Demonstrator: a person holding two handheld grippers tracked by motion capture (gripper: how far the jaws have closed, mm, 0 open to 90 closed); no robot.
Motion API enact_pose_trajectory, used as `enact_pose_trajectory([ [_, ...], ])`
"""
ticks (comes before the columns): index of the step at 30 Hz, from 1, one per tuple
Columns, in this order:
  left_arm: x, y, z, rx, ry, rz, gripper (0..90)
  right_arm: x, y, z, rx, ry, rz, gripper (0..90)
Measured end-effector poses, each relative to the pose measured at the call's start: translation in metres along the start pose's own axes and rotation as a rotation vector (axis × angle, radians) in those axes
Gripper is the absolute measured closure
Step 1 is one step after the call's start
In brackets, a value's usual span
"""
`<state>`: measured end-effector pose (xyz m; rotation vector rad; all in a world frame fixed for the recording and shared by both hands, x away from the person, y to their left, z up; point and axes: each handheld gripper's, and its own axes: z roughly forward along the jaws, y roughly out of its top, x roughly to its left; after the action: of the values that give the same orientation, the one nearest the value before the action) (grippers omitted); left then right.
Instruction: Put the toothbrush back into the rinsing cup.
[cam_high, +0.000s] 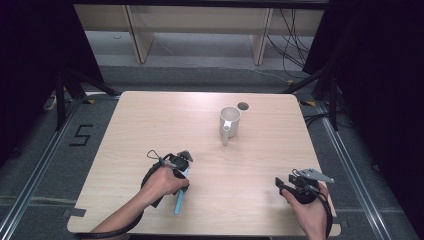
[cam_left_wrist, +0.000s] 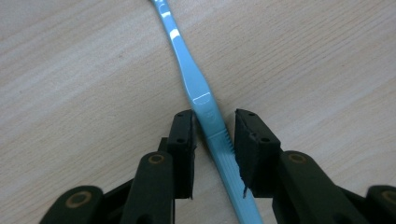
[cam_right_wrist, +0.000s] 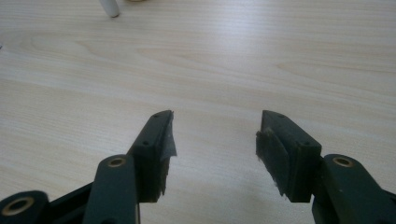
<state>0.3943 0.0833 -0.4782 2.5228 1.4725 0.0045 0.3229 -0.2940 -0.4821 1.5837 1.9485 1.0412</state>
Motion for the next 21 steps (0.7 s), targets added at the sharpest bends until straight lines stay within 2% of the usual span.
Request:
enact_pose_trajectory([
  [2,0.0002,-0.0002,0.0000,0.000,0.004,0.012,69.7,0.0020,-0.0004,0.0002,0.005,-0.017,0.013,45.8],
  [3,0.0011,-0.0005,0.0010,-0.016,0.010,0.027,70.4,0.0008,0.0000,-0.0008,0.006,-0.016,-0.007,45.8],
  [6,0.0014,-0.0006,0.0010,-0.014,0.014,0.032,72.7,0.0012,0.0001,-0.0021,0.022,-0.025,-0.002,45.8],
  [7,0.0017,-0.0011,0.0017,-0.021,0.016,0.036,73.5,0.0036,-0.0004,-0.0013,0.029,-0.011,0.032,45.8],
  [8,0.0017,-0.0011,0.0017,-0.021,0.016,0.036,74.2,0.0036,-0.0004,-0.0013,0.029,-0.011,0.032,45.8],
  [9,0.0019,-0.0012,0.0017,-0.020,0.016,0.038,74.8,0.0008,-0.0001,-0.0007,0.017,-0.021,-0.009,45.8],
  [11,0.0029,-0.0013,0.0007,-0.001,0.020,0.057,76.2,0.0007,-0.0002,-0.0007,0.016,-0.018,-0.011,45.8],
  [21,0.0029,-0.0025,0.0015,-0.002,0.024,0.100,78.0,0.0015,-0.0010,0.0012,0.016,-0.012,-0.006,45.8],
])
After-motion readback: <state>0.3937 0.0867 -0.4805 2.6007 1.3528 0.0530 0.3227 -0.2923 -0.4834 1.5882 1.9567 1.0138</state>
